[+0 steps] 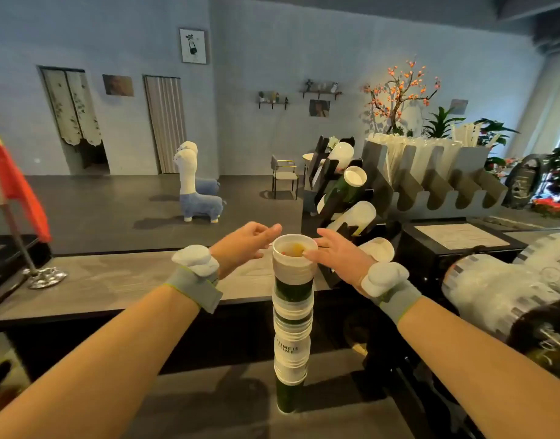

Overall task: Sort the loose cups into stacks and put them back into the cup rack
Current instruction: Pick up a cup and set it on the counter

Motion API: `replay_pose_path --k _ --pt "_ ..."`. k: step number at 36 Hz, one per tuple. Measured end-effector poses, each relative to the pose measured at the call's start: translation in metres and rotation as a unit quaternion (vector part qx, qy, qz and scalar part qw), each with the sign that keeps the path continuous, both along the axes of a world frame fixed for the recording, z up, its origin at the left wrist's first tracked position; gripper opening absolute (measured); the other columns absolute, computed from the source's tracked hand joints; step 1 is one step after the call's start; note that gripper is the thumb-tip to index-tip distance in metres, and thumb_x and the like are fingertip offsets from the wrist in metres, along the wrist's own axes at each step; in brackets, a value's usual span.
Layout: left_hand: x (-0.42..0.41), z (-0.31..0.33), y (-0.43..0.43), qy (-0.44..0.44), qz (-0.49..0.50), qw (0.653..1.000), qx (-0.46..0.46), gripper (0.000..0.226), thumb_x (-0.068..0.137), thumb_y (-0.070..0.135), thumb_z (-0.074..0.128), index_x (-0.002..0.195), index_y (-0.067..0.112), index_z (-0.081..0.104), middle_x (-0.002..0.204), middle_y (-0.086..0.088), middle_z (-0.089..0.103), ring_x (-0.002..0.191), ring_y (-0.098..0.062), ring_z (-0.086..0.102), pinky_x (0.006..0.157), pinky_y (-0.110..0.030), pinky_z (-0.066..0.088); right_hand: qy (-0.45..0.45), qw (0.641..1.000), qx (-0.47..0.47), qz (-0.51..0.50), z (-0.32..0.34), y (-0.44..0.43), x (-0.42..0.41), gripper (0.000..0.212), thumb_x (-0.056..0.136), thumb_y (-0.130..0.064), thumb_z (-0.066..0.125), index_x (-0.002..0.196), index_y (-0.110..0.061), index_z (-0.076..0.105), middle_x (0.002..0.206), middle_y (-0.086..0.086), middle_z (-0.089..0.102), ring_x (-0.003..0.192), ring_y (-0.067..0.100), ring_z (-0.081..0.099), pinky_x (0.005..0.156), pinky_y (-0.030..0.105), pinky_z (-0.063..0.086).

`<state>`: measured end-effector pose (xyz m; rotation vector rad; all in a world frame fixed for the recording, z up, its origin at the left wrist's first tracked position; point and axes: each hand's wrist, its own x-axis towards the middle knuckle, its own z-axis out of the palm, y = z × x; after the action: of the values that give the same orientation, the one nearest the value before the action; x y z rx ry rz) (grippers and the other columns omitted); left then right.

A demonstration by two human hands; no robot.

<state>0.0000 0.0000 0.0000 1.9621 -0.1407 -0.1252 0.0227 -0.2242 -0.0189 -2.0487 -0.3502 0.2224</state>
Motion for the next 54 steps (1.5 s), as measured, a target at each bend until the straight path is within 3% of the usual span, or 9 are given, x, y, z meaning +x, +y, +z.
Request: replay_pose_path --k 3,7,10,13,18,29,36,43,54 --pt "-0.007 -0.007 -0.003 0.029 -0.017 0.999 0.011 0.112 0.052 0.075 0.068 0.143 0.015 0.041 0.142 -0.005 0.052 0.13 -0.024 0.051 0.113 -0.045 0.041 -0.017 1.0 -0.02 0.001 -0.009 0.003 -0.005 0.094 0.081 -0.044 0.075 0.153 -0.02 0.022 0.151 -0.006 0.039 0.136 0.014 0.041 0.099 0.021 0.037" --pt "-0.007 -0.018 -0.01 0.057 -0.046 0.997 0.017 0.081 0.071 0.044 0.077 0.139 0.019 0.042 0.145 -0.004 0.053 0.131 -0.023 0.051 0.115 -0.045 0.039 -0.063 0.997 -0.052 -0.008 -0.017 0.007 -0.009 0.076 0.079 -0.045 0.076 0.142 -0.028 0.037 0.129 -0.017 0.046 0.119 0.004 0.045 0.076 0.005 0.034" --pt "-0.006 -0.024 -0.016 0.035 -0.047 0.997 0.057 0.063 0.087 0.029 0.073 0.141 0.02 0.042 0.146 -0.003 0.052 0.132 -0.023 0.051 0.112 -0.043 0.041 -0.09 0.994 -0.062 -0.027 -0.019 0.01 -0.008 0.073 0.079 -0.049 0.074 0.14 -0.028 0.041 0.128 -0.015 0.05 0.11 0.002 0.045 0.077 0.01 0.035" --pt "-0.005 -0.028 -0.018 0.012 -0.037 0.997 0.061 0.062 0.089 0.029 0.07 0.143 0.02 0.041 0.146 -0.003 0.052 0.13 -0.022 0.051 0.11 -0.041 0.042 -0.099 0.992 -0.066 -0.043 -0.022 0.013 -0.005 0.07 0.079 -0.051 0.073 0.138 -0.026 0.044 0.13 -0.009 0.055 0.109 0.005 0.05 0.081 0.016 0.038" --pt "-0.006 -0.027 -0.02 0.004 -0.055 0.997 0.058 0.061 0.092 0.031 0.066 0.145 0.022 0.039 0.146 0.0 0.051 0.127 -0.018 0.05 0.11 -0.04 0.04 -0.1 0.992 -0.054 -0.049 -0.018 0.014 -0.006 0.063 0.081 -0.05 0.072 0.135 -0.027 0.047 0.118 -0.013 0.055 0.104 0.005 0.052 0.066 0.008 0.036" --pt "-0.005 0.005 -0.01 -0.075 -0.055 0.996 -0.006 0.061 0.088 0.037 0.069 0.143 0.03 0.043 0.141 0.005 0.056 0.131 -0.017 0.052 0.113 -0.046 0.041 -0.147 0.986 0.06 -0.044 0.023 0.016 -0.012 0.068 0.077 -0.046 0.076 0.134 -0.022 0.049 0.126 -0.005 0.062 0.115 0.013 0.059 0.093 0.03 0.053" --pt "-0.017 0.059 -0.001 -0.181 -0.06 0.98 -0.066 0.061 0.087 0.03 0.067 0.142 0.02 0.043 0.14 -0.001 0.058 0.124 -0.015 0.059 0.102 -0.031 0.051 -0.23 0.966 0.115 -0.022 0.089 0.024 -0.031 0.056 0.082 -0.037 0.076 0.13 -0.021 0.051 0.123 -0.008 0.064 0.111 0.009 0.063 0.09 0.027 0.055" --pt "-0.038 0.086 0.037 -0.244 -0.031 0.967 -0.073 0.062 0.077 0.039 0.071 0.133 0.021 0.049 0.133 -0.002 0.063 0.122 -0.015 0.062 0.104 -0.04 0.051 -0.257 0.958 0.123 0.017 0.119 0.054 -0.047 0.057 0.082 -0.036 0.075 0.13 -0.018 0.051 0.124 -0.006 0.064 0.109 0.011 0.064 0.085 0.027 0.057" --pt "-0.073 0.01 0.117 -0.129 0.003 0.991 -0.045 0.057 0.08 0.033 0.074 0.133 0.031 0.052 0.129 0.004 0.066 0.119 -0.012 0.063 0.105 -0.041 0.049 -0.118 0.984 0.114 0.072 0.036 0.129 -0.062 0.057 0.077 -0.03 0.081 0.124 -0.02 0.05 0.114 -0.006 0.066 0.097 0.003 0.066 0.073 0.015 0.055"
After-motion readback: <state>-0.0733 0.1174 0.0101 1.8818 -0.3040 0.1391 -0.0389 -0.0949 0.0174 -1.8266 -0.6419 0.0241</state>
